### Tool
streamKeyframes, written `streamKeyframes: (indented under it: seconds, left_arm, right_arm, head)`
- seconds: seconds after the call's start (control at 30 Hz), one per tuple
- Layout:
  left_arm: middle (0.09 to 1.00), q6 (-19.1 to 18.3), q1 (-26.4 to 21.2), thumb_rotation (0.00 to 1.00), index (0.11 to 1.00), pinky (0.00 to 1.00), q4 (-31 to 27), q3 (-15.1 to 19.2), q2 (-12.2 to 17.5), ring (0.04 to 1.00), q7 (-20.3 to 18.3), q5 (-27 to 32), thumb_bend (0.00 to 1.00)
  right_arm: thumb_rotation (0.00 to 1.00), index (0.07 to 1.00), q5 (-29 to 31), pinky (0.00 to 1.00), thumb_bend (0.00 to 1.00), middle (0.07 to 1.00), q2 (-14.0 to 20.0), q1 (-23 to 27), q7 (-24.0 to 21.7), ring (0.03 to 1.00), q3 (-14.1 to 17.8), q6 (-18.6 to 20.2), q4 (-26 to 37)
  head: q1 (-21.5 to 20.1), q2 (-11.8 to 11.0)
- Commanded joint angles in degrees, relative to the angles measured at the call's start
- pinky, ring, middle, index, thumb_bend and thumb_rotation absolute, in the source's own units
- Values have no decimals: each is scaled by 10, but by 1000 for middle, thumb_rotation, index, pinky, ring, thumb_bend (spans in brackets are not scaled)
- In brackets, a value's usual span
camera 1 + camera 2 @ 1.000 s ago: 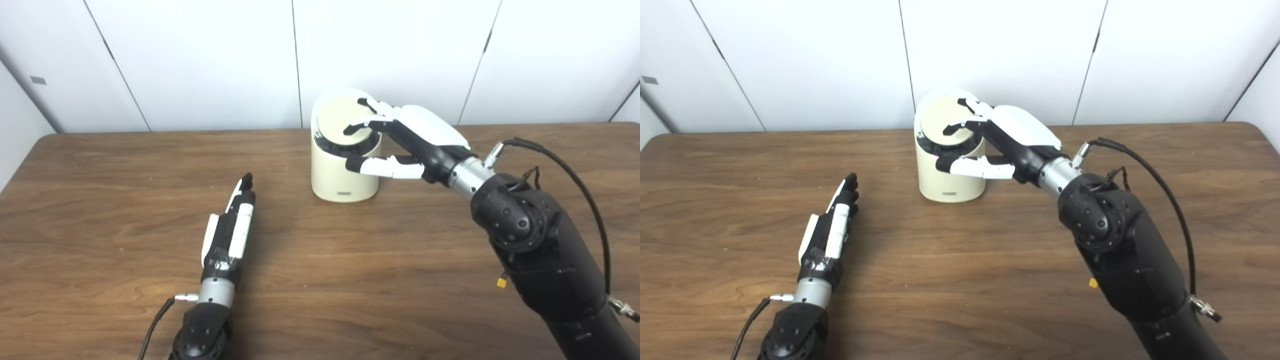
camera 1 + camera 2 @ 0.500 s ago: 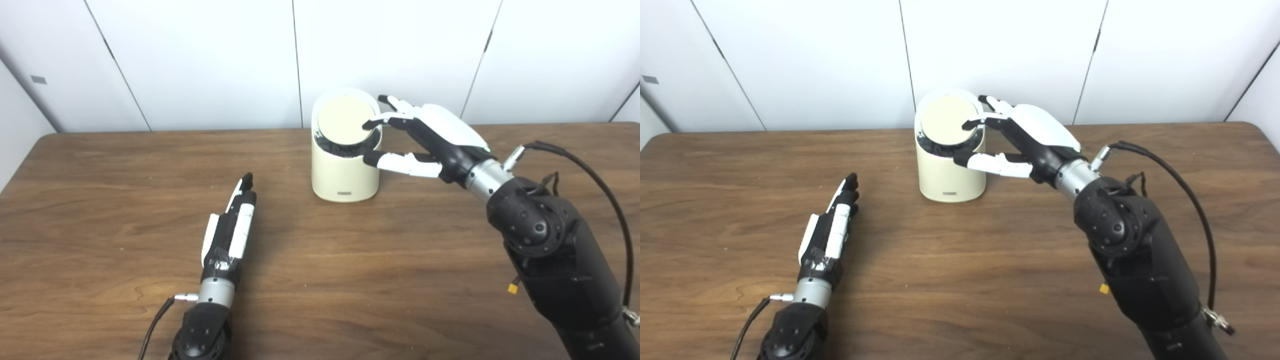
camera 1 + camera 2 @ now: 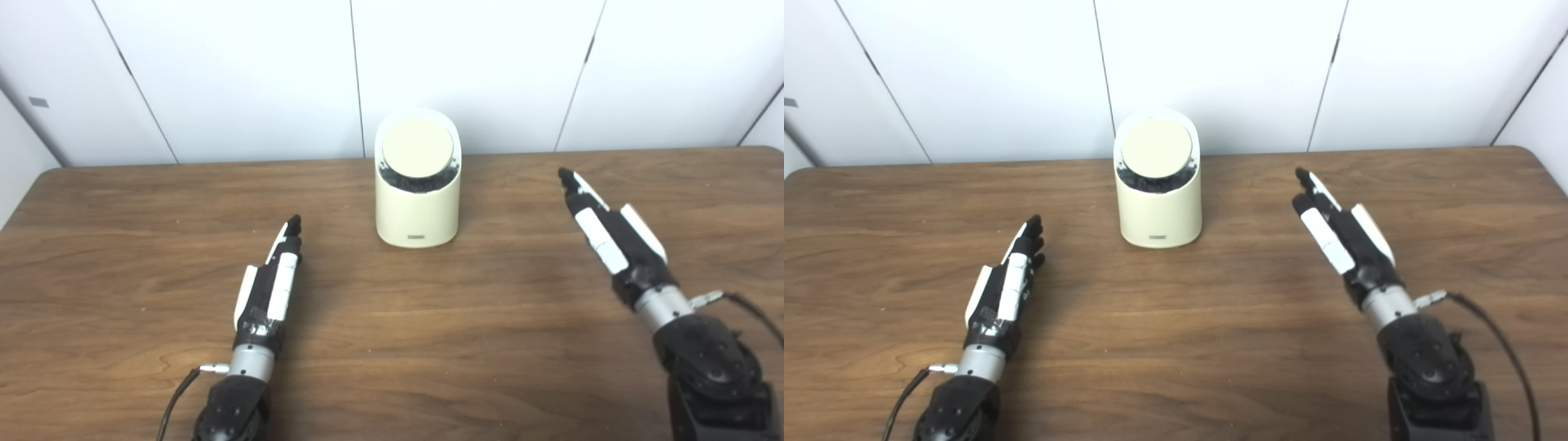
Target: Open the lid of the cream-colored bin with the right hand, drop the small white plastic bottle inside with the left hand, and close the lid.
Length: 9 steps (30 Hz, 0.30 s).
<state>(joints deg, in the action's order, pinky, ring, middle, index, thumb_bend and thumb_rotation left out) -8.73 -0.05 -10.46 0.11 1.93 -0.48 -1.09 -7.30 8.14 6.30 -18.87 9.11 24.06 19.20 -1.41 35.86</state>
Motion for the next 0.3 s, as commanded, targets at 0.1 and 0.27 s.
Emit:
streamKeyframes:
  seconds: [0.1,0.27]
  left_arm:
    - [1000,34,23,993,1000,1000,-27,21,7,1000,-16,47,644]
    - [1000,93,58,1000,1000,1000,-23,41,1,1000,-19,78,615]
  right_arm:
    - [1000,1000,82,1000,723,994,-29,-4,37,1000,20,-43,-10]
    - [1000,1000,115,1000,672,1000,-44,-30,58,1000,16,-102,-37]
  head:
    - [3,4]
    - [6,8]
